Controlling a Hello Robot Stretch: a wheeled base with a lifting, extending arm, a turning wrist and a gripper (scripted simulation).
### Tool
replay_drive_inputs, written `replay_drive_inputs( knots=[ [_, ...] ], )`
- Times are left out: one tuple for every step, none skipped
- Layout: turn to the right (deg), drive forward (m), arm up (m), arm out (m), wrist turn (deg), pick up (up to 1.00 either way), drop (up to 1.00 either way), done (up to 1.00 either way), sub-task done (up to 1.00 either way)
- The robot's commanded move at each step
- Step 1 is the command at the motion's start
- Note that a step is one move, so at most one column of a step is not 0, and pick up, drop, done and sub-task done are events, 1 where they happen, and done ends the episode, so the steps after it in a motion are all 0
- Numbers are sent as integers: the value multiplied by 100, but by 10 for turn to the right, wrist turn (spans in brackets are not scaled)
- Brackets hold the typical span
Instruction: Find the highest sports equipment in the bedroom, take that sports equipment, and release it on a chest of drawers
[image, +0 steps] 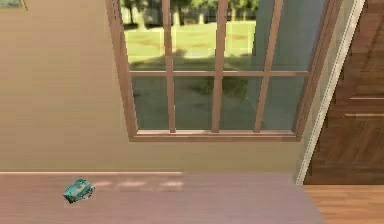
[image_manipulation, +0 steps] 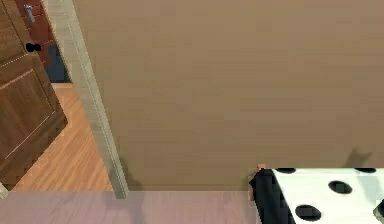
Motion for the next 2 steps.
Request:
replay_drive_inputs(
  knots=[
    [0,10,0,0,0,0,0,0,0],
    [-450,0,0,0,0,0,0,0,0]
  ],
)
